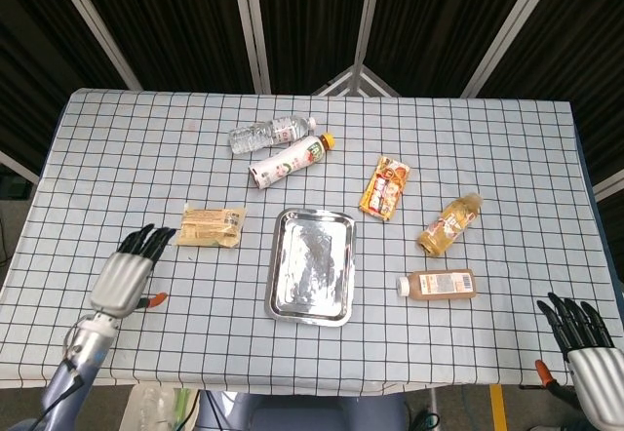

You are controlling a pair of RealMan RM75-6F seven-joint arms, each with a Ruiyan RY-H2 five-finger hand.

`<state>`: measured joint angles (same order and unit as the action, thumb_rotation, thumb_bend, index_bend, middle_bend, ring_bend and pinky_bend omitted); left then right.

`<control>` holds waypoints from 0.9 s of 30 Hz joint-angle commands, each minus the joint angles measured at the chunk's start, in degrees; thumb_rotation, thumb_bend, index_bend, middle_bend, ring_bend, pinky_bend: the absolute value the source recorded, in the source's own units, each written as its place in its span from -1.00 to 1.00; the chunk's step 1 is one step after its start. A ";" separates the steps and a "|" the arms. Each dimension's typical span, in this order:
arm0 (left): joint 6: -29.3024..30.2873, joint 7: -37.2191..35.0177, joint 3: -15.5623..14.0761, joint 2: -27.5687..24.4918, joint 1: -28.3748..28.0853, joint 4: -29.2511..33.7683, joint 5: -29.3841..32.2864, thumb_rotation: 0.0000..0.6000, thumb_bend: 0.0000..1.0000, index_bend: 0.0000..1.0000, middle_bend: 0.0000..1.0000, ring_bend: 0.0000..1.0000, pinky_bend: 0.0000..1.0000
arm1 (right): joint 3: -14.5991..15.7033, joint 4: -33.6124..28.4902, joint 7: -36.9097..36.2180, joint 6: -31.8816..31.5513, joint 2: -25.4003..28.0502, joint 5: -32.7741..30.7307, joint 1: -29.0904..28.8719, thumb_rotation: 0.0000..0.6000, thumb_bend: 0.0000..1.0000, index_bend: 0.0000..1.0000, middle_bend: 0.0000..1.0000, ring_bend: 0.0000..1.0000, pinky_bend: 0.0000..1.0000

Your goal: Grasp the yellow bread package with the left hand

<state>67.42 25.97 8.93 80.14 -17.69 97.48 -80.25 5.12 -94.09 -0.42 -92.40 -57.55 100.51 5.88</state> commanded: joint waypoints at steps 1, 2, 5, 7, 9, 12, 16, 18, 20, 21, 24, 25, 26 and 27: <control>-5.16 3.47 5.97 6.18 -6.27 -5.04 7.88 1.00 -0.80 -1.00 -0.83 -0.89 -0.75 | -0.65 0.05 -0.84 1.15 0.32 -1.72 -0.66 1.00 -0.19 -1.00 -1.00 -1.00 -1.00; -5.93 3.76 6.48 6.64 -7.02 -5.81 9.06 1.00 -0.80 -1.00 -0.85 -0.89 -0.75 | -0.77 0.05 -0.85 1.33 0.34 -2.03 -0.75 1.00 -0.19 -1.00 -1.00 -1.00 -1.00; -9.64 5.79 8.14 8.32 -10.62 -9.08 13.91 1.00 -0.79 -1.00 -0.88 -0.90 -0.75 | -1.05 -0.09 -1.01 2.85 0.46 -3.52 -1.32 1.00 -0.19 -1.00 -1.00 -1.00 -1.00; -10.91 7.04 8.71 9.02 -12.49 -10.70 15.46 1.00 -0.79 -1.00 -0.87 -0.90 -0.75 | -1.34 -0.26 -0.88 3.82 0.58 -4.58 -1.71 1.00 -0.19 -1.00 -1.00 -1.00 -1.00; -11.61 7.87 9.00 9.54 -13.77 -11.91 16.45 1.00 -0.79 -1.00 -0.87 -0.90 -0.75 | -1.70 -0.39 -0.51 4.46 0.51 -5.56 -1.98 1.00 -0.19 -1.00 -1.00 -1.00 -1.00; -13.43 9.30 8.70 10.12 -15.53 -13.90 19.27 1.00 -0.79 -1.00 -0.87 -0.90 -0.74 | -2.28 -0.68 -0.04 5.23 0.40 -7.12 -2.30 1.00 -0.19 -1.00 -1.00 -1.00 -1.00; -15.79 10.04 8.13 10.24 -17.43 -15.87 22.61 1.00 -0.79 -1.00 -0.85 -0.90 -0.70 | -2.70 -0.93 0.20 5.62 0.48 -8.50 -2.39 1.00 -0.19 -1.00 -1.00 -1.00 -1.00; -16.92 10.11 7.69 10.71 -18.49 -17.66 23.85 1.00 -0.79 -1.00 -0.84 -0.90 -0.70 | -2.63 -1.13 -0.20 5.82 0.67 -8.55 -2.49 1.00 -0.19 -1.00 -1.00 -1.00 -1.00; -17.64 10.18 7.24 11.41 -19.26 -19.29 24.93 1.00 -0.79 -1.00 -0.83 -0.90 -0.70 | -2.68 -1.12 -0.42 5.81 0.82 -8.67 -2.53 1.00 -0.19 -1.00 -1.00 -1.00 -1.00; -18.02 10.10 6.97 11.88 -19.66 -20.20 25.51 1.00 -0.79 -1.00 -0.82 -0.90 -0.70 | -2.76 -1.14 -0.45 5.81 0.87 -8.86 -2.54 1.00 -0.19 -1.00 -1.00 -1.00 -1.00; -18.63 9.89 6.33 13.19 -20.96 -22.61 26.24 1.00 -0.74 -0.95 -0.71 -0.81 -0.64 | -2.87 -1.27 -0.59 6.03 1.04 -9.21 -2.69 1.00 -0.19 -1.00 -1.00 -1.00 -1.00; -18.49 9.76 6.27 13.53 -21.22 -23.15 26.15 1.00 -0.69 -0.90 -0.62 -0.74 -0.58 | -2.88 -1.28 -0.53 6.08 1.06 -9.25 -2.72 1.00 -0.19 -1.00 -1.00 -1.00 -1.00; -17.93 9.43 6.29 14.14 -21.56 -23.92 25.77 1.00 -0.64 -0.86 -0.55 -0.66 -0.51 | -2.86 -1.31 -0.50 6.19 1.08 -9.30 -2.77 1.00 -0.19 -1.00 -1.00 -1.00 -1.00; -17.39 8.90 6.27 14.73 -21.78 -24.58 25.33 1.00 -0.59 -0.78 -0.45 -0.58 -0.44 | -2.84 -1.34 -0.53 6.27 1.10 -9.32 -2.81 1.00 -0.19 -1.00 -1.00 -1.00 -1.00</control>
<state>49.43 35.47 15.38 94.06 -38.90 73.77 -54.51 2.28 -95.42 -0.95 -86.14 -56.47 91.20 3.09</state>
